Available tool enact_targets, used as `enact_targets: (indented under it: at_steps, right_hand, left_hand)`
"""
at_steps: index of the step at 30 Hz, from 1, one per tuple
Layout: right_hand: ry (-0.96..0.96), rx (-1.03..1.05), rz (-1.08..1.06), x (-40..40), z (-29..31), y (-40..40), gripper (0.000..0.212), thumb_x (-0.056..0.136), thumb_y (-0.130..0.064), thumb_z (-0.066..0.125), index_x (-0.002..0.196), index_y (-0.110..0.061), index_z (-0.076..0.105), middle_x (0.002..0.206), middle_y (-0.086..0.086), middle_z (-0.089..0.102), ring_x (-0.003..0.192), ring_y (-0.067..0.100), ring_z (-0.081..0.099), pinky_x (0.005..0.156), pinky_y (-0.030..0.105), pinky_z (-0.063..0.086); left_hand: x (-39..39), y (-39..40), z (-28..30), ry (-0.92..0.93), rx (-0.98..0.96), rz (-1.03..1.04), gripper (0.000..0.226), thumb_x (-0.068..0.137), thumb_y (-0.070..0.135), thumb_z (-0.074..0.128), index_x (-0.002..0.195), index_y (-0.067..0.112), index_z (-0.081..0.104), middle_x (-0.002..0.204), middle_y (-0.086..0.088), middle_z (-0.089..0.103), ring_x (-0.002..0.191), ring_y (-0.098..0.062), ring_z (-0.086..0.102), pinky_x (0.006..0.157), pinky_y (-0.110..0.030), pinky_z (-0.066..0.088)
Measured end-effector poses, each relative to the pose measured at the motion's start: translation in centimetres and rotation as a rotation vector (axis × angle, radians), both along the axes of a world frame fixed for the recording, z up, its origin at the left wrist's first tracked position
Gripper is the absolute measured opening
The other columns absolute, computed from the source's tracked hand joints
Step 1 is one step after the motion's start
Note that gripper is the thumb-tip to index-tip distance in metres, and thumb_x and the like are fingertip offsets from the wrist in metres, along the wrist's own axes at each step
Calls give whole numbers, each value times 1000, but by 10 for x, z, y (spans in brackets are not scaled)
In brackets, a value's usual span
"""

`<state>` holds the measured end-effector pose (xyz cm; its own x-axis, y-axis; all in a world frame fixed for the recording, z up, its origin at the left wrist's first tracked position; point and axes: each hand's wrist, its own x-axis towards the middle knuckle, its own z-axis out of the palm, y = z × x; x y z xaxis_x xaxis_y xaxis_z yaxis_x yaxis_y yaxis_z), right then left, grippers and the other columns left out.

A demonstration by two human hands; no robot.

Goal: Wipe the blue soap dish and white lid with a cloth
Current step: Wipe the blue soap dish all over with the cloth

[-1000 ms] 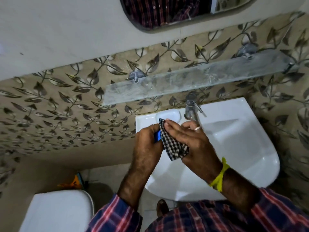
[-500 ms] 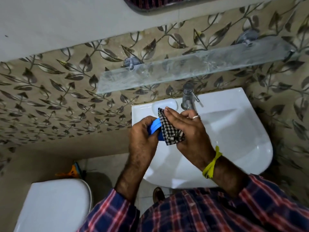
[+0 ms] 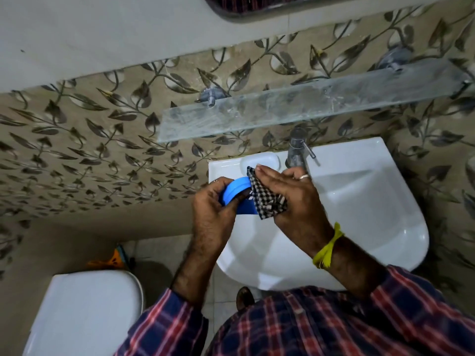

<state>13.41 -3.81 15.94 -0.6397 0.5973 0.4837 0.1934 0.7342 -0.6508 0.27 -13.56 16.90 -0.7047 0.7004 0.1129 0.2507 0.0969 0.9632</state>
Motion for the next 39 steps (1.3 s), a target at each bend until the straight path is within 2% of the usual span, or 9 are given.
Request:
enact_targets:
  at_steps: [3,10,15,18,23,28,31,35,39]
  right_hand:
    - [2,101,45,-1,4,-6,57,79,6,51,135,-6,57,139,5,57,96,22,45,94,22,41]
    - [-44,34,-10,-4,-2,1,61,73,12,62,131,-7,60,134,5,61,99,28,52,91,25,44]
    - [-41,66,29,2,1,-5,59,78,0,52,136,-10,56,140,0,57,95,20,44,89,27,45]
    - [-13,41,-18,-11,5,-1,64,72,13,61,133,-6,58,137,6,59,97,25,48,90,30,46]
    - [-6,114,4,-4,5,-1,61,76,7,59,135,-7,56,140,4,56,96,26,49,93,28,44]
    - [27,149,-77,-16,0,15,38,82,3,67,120,-3,68,122,7,69,91,36,60,86,35,47]
    - [-24,240,-64,-10,-3,19,34,85,-1,68,119,-1,67,121,8,70,84,36,59,82,36,47]
    - [10,320,-85,-19,1,12,30,87,-4,69,117,1,68,120,12,70,84,35,58,80,35,48]
    - [-11,321,-47,-11,1,-2,38,88,0,62,127,-3,63,133,10,62,92,30,54,89,33,47]
  left_hand:
    - [-8,1,3,-51,54,45,29,79,0,79,78,28,71,73,10,71,70,-9,62,71,-26,55]
    - [-7,-4,-2,60,32,-2,23,77,15,76,79,38,72,76,16,70,72,-5,62,71,-23,54]
    - [-15,-8,1,80,58,11,30,80,0,78,81,28,70,73,14,69,70,-3,61,70,-19,52]
    - [-13,-4,2,0,62,81,30,80,-1,78,80,27,70,72,17,70,68,-2,61,70,-19,52]
    - [-23,-6,6,-53,133,81,26,79,-6,76,80,19,69,71,14,70,68,-1,61,70,-19,53]
    - [-13,-3,2,-237,124,18,26,73,6,78,71,32,71,71,12,70,69,-3,62,71,-21,54]
    - [-28,-3,7,80,-117,-84,28,79,9,82,84,33,67,85,11,72,80,-9,66,78,-37,57]
    - [-12,12,32,602,-502,-125,25,77,23,76,100,32,70,95,5,76,90,-22,69,75,-34,55]
    - [-9,17,32,590,-476,-49,17,75,10,66,85,23,71,78,-4,73,77,-32,67,65,-38,53]
